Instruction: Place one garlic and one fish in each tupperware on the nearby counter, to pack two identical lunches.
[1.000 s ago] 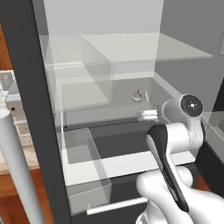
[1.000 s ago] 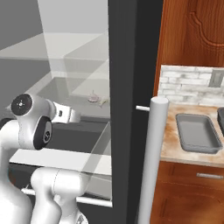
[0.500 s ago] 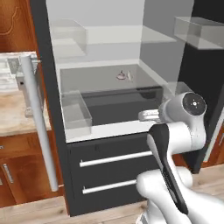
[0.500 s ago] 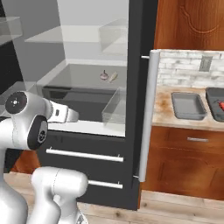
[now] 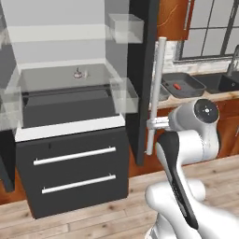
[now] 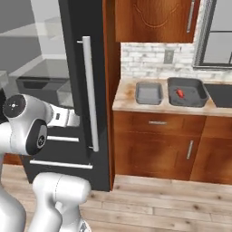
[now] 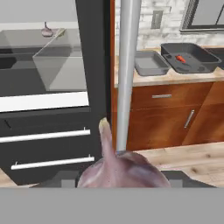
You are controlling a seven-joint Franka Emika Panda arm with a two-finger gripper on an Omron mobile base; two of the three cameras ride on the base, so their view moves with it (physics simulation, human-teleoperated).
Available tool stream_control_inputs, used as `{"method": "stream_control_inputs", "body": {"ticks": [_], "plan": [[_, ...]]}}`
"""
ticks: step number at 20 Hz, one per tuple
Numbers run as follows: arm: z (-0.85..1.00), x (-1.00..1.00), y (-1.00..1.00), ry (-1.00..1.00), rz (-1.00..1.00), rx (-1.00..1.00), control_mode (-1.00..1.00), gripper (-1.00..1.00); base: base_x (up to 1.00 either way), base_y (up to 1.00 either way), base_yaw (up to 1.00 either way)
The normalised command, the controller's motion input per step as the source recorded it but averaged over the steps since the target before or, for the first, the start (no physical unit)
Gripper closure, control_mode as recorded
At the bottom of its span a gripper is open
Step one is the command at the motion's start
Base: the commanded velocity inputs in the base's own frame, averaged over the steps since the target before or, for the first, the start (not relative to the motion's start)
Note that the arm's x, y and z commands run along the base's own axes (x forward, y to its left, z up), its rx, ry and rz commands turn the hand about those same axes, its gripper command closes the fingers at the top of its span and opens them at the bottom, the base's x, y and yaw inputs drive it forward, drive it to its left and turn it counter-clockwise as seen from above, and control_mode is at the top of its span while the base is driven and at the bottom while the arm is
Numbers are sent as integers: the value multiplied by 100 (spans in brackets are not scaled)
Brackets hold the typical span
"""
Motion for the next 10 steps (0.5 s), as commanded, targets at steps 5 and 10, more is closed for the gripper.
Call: {"method": "stream_control_inputs", "body": {"ticks": [5, 10], "plan": [[0, 0, 0, 0, 0, 0, 100, 100, -27, -100, -12], [0, 0, 0, 0, 0, 0, 100, 100, -7, -100, -10]]}}
